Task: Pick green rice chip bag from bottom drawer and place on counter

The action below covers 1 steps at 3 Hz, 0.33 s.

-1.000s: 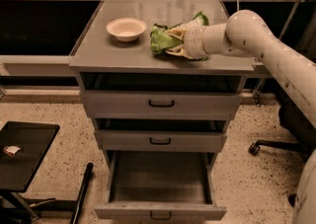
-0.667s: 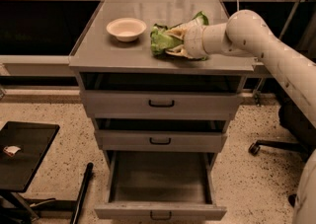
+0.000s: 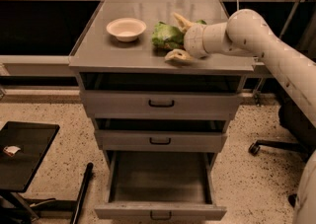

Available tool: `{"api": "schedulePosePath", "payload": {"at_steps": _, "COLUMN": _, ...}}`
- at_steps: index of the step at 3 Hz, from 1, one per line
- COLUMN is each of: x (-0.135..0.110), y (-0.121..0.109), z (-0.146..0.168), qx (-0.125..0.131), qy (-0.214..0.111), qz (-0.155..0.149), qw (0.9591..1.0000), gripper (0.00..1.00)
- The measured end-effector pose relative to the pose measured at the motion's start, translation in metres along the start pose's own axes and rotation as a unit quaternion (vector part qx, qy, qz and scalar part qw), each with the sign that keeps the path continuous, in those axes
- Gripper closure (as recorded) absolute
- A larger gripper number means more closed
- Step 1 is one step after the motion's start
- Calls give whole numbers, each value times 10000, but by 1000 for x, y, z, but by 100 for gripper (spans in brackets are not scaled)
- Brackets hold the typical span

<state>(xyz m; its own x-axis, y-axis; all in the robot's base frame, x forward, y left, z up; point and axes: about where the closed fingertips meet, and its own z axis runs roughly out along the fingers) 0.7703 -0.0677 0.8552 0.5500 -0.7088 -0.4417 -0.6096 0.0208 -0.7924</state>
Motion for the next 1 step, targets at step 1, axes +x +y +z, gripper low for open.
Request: {"api": "schedulePosePath", "payload": {"at_steps": 1, "x": 0, "y": 0, "z": 0, "qx": 0, "qy": 0, "qz": 0, "qw": 10000, "gripper": 0}}
